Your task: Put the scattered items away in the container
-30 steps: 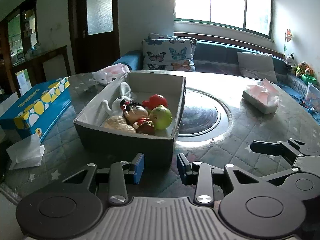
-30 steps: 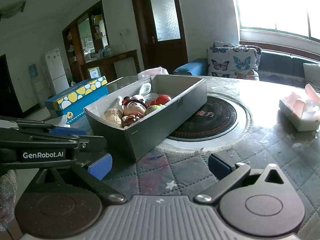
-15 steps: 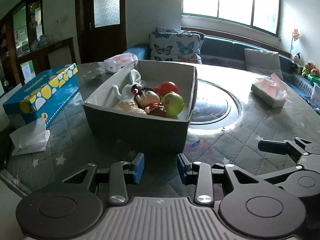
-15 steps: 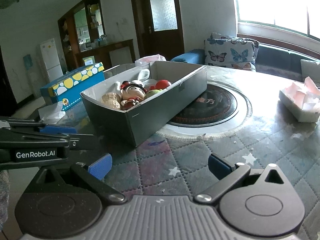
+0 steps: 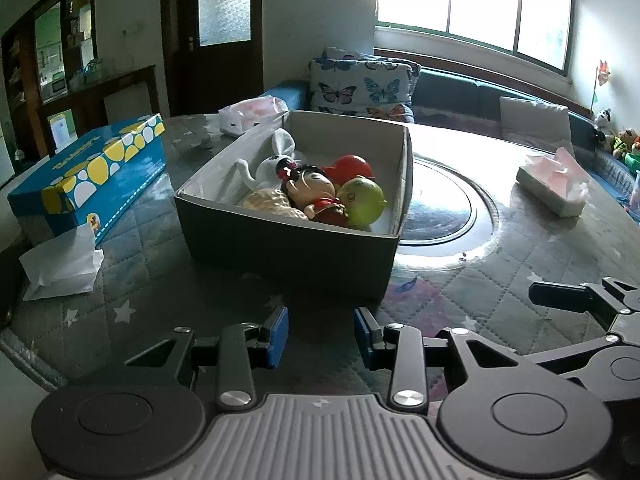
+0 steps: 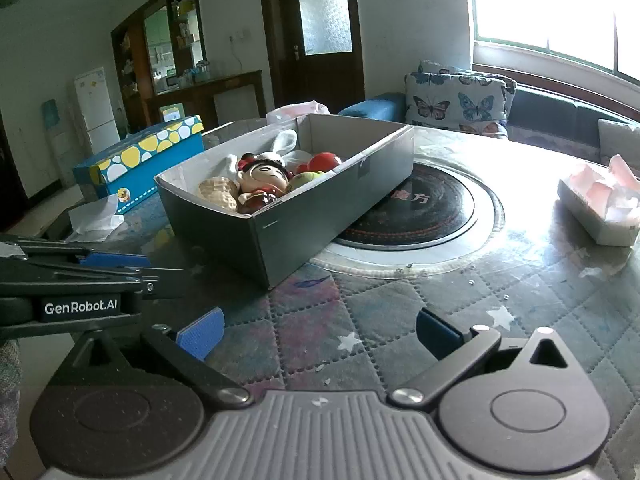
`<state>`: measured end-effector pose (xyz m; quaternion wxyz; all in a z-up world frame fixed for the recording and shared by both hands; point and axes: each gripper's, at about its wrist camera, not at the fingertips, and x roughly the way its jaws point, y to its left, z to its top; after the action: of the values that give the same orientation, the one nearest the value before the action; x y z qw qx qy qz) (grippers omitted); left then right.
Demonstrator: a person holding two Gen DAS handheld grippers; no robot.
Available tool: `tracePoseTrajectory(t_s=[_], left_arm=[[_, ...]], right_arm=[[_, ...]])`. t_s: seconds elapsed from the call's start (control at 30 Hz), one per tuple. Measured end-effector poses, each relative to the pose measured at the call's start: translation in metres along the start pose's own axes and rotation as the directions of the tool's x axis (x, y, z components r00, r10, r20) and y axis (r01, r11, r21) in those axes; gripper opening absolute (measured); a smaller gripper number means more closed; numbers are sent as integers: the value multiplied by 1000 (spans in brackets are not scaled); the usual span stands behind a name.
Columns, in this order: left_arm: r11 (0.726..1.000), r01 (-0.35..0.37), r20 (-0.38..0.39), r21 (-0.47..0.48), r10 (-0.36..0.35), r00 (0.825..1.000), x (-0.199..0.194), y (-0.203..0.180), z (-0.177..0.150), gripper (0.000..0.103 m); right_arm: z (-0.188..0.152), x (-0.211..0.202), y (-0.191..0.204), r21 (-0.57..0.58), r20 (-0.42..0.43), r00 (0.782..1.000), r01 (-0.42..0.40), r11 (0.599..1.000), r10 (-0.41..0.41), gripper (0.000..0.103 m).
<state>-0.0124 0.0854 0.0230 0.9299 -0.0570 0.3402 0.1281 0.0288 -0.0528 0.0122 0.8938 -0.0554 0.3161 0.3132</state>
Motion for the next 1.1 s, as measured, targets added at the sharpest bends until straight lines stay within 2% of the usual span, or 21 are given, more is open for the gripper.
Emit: tracePoseTrajectory(t_s=[1.1], left_arm=[[994, -105, -22, 12, 105, 994, 19, 22, 15, 38]], right_arm=[[18, 26, 6, 3, -34, 999, -27, 1000, 27, 103]])
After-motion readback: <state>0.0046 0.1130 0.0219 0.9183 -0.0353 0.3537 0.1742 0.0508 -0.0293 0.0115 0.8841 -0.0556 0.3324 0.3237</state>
